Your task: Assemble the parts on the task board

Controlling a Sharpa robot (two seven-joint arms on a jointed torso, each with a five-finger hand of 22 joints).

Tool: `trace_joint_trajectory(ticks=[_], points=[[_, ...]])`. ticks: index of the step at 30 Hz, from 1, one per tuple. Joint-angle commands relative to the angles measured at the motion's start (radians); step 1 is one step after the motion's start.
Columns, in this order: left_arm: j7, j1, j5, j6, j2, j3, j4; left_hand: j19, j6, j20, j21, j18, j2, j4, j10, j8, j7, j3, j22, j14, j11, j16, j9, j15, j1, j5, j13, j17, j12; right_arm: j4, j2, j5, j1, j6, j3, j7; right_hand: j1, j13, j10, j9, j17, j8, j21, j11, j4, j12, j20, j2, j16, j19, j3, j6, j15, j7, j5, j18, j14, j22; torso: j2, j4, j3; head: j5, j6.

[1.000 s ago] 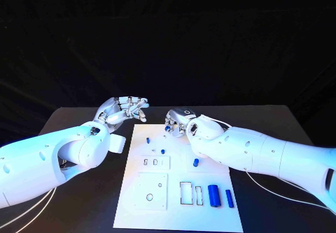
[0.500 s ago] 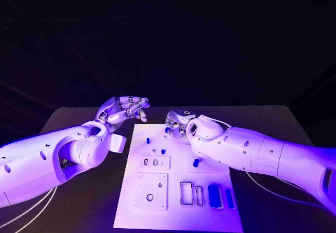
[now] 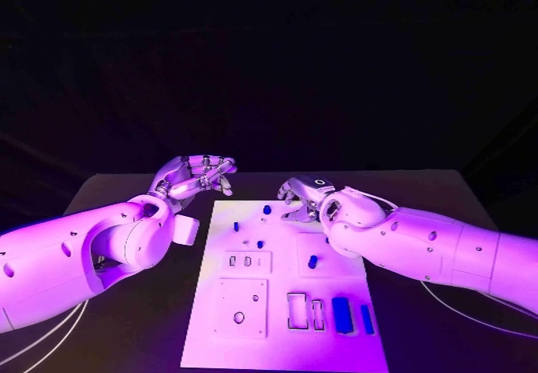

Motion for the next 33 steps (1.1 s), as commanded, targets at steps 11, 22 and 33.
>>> trace_joint_trajectory(ticks=[11, 22, 33], points=[[0.006, 0.001, -0.003, 0.022, -0.004, 0.001, -0.009, -0.010, 0.001, -0.002, 0.007, 0.004, -0.005, 0.002, 0.000, 0.007, 0.001, 0.007, 0.004, -0.007, 0.002, 0.003, 0.001, 0.000, -0.001, -0.006, 0.002, 0.001, -0.004, 0.126, -0.210, 0.294, 0.037, 0.102, 0.020, 0.047, 0.052, 0.820, 0.162, 0.022, 0.247, 0.071, 0.098, -0.042, 0.076, 0.929, -0.032, -0.043, 0.157, 0.072, -0.053, 0.014, -0.029, -0.021, 0.041, -0.020, 0.054, 0.151, -0.013, -0.0230, -0.0003, -0.010, 0.000], [0.007, 0.001, -0.003, 0.026, -0.004, 0.001, -0.011, -0.011, 0.000, -0.002, 0.009, 0.004, -0.005, 0.002, 0.000, 0.007, 0.001, 0.007, 0.005, -0.007, 0.002, 0.003, 0.001, 0.000, -0.001, -0.006, 0.002, 0.001, -0.004, 0.073, -0.222, 0.329, 0.037, 0.158, 0.021, 0.039, 0.049, 1.123, 0.251, 0.024, 0.450, 0.102, 0.176, -0.017, 0.080, 1.198, -0.009, -0.015, 0.253, 0.131, -0.108, -0.027, -0.008, 0.001, 0.069, -0.042, 0.088, 0.258, -0.011, -0.0192, -0.0026, -0.015, -0.002], [0.007, 0.001, -0.003, 0.027, -0.005, 0.001, -0.011, -0.011, 0.000, -0.002, 0.009, 0.004, -0.005, 0.002, 0.000, 0.007, 0.001, 0.007, 0.005, -0.007, 0.002, 0.003, 0.001, 0.000, -0.001, -0.006, 0.002, 0.001, -0.004, 0.024, -0.184, 0.322, 0.018, 0.173, 0.019, 0.034, 0.051, 1.148, 0.264, 0.023, 0.486, 0.107, 0.194, -0.014, 0.080, 1.218, -0.005, -0.004, 0.267, 0.144, -0.109, -0.029, -0.005, 0.003, 0.081, -0.047, 0.094, 0.280, -0.011, -0.0178, -0.0025, -0.010, -0.008]])
